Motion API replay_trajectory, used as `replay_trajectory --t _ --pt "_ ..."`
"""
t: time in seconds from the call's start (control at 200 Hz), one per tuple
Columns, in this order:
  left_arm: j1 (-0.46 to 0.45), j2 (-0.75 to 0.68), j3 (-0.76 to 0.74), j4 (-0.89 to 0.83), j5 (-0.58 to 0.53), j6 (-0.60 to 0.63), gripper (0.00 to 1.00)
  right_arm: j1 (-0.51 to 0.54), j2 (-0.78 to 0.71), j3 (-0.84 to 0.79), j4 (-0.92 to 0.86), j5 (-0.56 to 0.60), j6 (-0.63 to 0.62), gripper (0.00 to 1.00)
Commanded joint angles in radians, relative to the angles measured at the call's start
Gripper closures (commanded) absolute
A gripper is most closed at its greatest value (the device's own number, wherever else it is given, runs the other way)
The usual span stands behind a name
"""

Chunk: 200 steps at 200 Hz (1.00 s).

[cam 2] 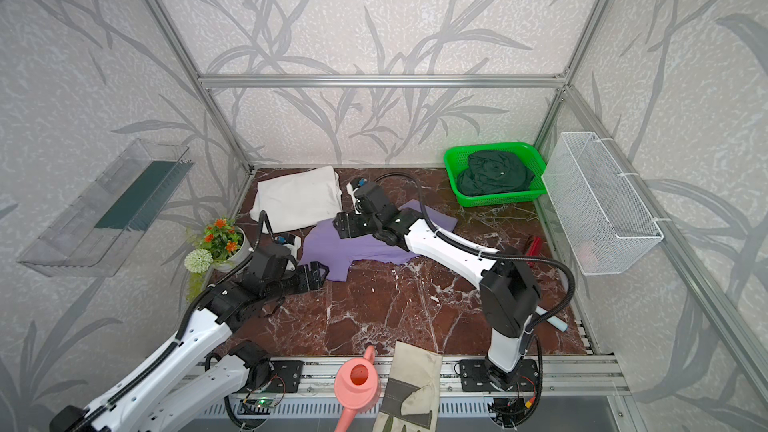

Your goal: Fold and stack the t-shirts

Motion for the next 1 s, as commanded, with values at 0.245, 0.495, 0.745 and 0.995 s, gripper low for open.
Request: replay_trajectory --t 0.245,0.495,0.745,0.995 --pt "0.004 0.327 0.109 -0.111 -0.213 -0.064 0.29 -0.181 -0.405 -0.468 -0.222 0.127 0.012 0.20" --pt "0.264 0.389 0.069 0.013 -0.174 -0.067 0.32 -0.247 -0.542 -0.625 -0.231 0.091 0.030 0.20" --pt "0.324 0.505 0.054 0.112 -0.100 -0.029 0.36 -0.273 -0.553 -0.634 -0.248 0.076 0.006 0.20" --pt "0.334 0.631 0.063 0.192 -0.104 -0.035 0.46 -0.346 -0.568 -0.638 -0.272 0.053 -0.004 0.20"
